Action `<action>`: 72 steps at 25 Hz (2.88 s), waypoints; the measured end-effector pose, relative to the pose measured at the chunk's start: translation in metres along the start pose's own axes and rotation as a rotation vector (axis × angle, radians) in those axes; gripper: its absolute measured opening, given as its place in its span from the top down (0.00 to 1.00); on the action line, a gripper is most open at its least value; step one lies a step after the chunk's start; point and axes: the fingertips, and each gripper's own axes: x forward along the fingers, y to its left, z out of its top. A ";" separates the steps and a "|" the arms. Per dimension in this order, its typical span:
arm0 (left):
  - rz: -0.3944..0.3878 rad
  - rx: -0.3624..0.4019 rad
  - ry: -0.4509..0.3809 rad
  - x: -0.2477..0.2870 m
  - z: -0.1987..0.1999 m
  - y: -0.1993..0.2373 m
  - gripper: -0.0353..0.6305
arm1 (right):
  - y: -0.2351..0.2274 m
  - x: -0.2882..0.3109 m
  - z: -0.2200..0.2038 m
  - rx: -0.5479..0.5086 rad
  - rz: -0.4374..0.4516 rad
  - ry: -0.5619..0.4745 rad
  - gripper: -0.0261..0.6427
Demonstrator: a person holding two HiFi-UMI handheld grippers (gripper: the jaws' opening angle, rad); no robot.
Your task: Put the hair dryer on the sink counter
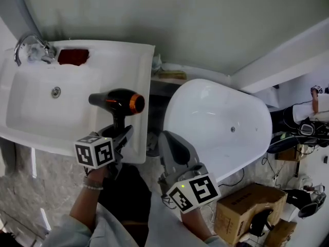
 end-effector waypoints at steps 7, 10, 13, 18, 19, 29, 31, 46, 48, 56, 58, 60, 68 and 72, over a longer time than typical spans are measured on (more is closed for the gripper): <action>0.066 -0.006 0.037 0.012 -0.010 0.015 0.68 | -0.005 -0.002 -0.007 0.007 -0.012 0.016 0.96; 0.097 0.015 0.057 0.015 -0.014 0.023 0.68 | -0.006 -0.001 -0.009 0.008 -0.013 0.021 0.96; 0.138 0.028 0.077 0.019 -0.019 0.031 0.68 | -0.007 -0.001 -0.010 0.010 -0.015 0.024 0.96; 0.205 0.093 0.118 0.025 -0.024 0.041 0.68 | -0.008 -0.001 -0.010 0.013 -0.019 0.024 0.96; 0.219 0.106 0.125 0.027 -0.025 0.042 0.68 | -0.008 0.000 -0.010 0.013 -0.020 0.025 0.96; 0.295 0.167 0.179 0.041 -0.038 0.055 0.67 | -0.011 -0.001 -0.013 0.019 -0.033 0.028 0.97; 0.278 0.159 0.186 0.043 -0.039 0.054 0.67 | -0.011 0.000 -0.013 0.020 -0.032 0.029 0.96; 0.130 0.112 0.152 0.039 -0.025 0.042 0.59 | -0.004 0.004 -0.017 0.022 -0.013 0.035 0.96; 0.126 0.102 0.139 0.034 -0.022 0.041 0.59 | -0.001 0.005 -0.016 0.019 -0.007 0.031 0.96; 0.103 0.068 0.076 0.006 -0.007 0.035 0.59 | 0.014 0.005 -0.009 0.000 0.012 0.017 0.96; 0.094 0.059 0.058 -0.004 -0.003 0.034 0.59 | 0.019 0.005 -0.009 -0.005 0.016 0.014 0.96; 0.087 0.066 0.040 -0.015 0.002 0.032 0.59 | 0.024 0.004 -0.008 -0.009 0.020 0.010 0.96; 0.026 0.153 -0.074 -0.064 0.031 0.004 0.64 | 0.043 0.006 -0.002 -0.027 0.040 -0.005 0.96; 0.006 0.161 -0.163 -0.087 0.047 -0.010 0.81 | 0.058 0.007 0.001 -0.034 0.044 -0.015 0.97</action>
